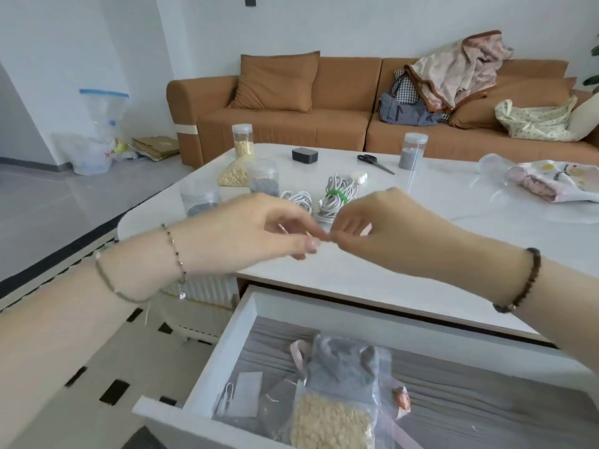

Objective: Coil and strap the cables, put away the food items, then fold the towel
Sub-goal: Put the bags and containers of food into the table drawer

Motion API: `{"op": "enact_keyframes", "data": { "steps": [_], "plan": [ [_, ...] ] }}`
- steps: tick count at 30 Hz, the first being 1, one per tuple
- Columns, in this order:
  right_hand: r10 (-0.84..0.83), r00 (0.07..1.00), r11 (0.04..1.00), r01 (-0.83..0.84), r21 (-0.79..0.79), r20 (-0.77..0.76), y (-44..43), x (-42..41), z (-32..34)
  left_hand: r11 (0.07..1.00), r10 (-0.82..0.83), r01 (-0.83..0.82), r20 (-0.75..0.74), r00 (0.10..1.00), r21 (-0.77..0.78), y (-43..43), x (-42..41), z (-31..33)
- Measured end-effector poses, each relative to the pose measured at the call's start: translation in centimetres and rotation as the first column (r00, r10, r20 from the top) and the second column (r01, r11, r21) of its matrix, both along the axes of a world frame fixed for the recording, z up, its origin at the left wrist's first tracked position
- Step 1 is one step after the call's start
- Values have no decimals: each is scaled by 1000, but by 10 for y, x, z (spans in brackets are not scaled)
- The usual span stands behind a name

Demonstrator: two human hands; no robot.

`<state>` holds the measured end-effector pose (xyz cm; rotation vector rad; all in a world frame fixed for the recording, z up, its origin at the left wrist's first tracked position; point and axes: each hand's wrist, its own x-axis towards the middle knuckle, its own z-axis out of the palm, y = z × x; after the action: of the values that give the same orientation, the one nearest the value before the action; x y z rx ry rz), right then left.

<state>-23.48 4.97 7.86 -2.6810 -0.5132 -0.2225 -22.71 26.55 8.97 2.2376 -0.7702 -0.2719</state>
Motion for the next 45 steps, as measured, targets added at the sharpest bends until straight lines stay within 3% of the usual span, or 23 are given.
{"op": "enact_keyframes", "data": {
  "steps": [4, 7, 13, 16, 20, 23, 25, 28, 29, 31, 35, 37, 40, 43, 45],
  "plan": [
    [-10, 995, 997, 3, 78, 95, 31, 61, 29, 972, 222, -197, 213, 951, -131, 27, 43, 34],
    [19, 989, 994, -34, 104, 144, 58, 102, 50, 933, 359, -337, 243, 901, -125, 51, 91, 45],
    [8, 995, 1000, -11, 27, 104, 108, 189, 70, 851, 475, -513, 250, 844, 115, 71, 187, 43],
    [-23, 1000, 1000, 23, -1, -15, 120, 233, 61, 803, 469, -520, 232, 853, 291, 75, 232, 33],
    [-74, 959, 992, 98, 75, -275, 114, 304, 33, 854, 503, -477, -100, 858, 206, 72, 288, 20],
    [-100, 858, 975, 186, 124, -503, 102, 338, 9, 843, 518, -489, -91, 851, 224, 68, 317, 4],
    [-17, 754, 932, 250, 264, -656, 97, 360, -11, 831, 537, -500, -115, 836, 242, 67, 339, -11],
    [41, 744, 920, 232, 315, -666, 102, 378, -32, 804, 586, -551, -145, 797, 221, 67, 356, -32],
    [30, 667, 807, 423, 412, -744, 101, 387, -35, 790, 609, -579, -153, 778, 203, 68, 363, -38],
    [-7, 795, 866, 309, 394, -607, 111, 381, -39, 753, 656, -643, -242, 715, 138, 72, 374, -48],
    [33, 823, 846, 279, 455, -567, 107, 395, -52, 613, 539, -783, -667, 514, -108, 86, 382, -53],
    [43, 872, 855, 220, 470, -487, 102, 396, -54, 568, 430, -804, -770, 472, -176, 87, 377, -49],
    [78, 847, 688, 336, 644, -526, 96, 393, -44, 563, 363, -799, -805, 469, -212, 81, 366, -38],
    [133, 899, 583, 269, 766, -417, 88, 373, -19, 572, 306, -772, -800, 515, -277, 71, 351, -17],
    [103, 944, 568, 201, 798, -312, 83, 354, 2, 543, 221, -742, -785, 578, -394, 64, 335, 3]
  ]
}}
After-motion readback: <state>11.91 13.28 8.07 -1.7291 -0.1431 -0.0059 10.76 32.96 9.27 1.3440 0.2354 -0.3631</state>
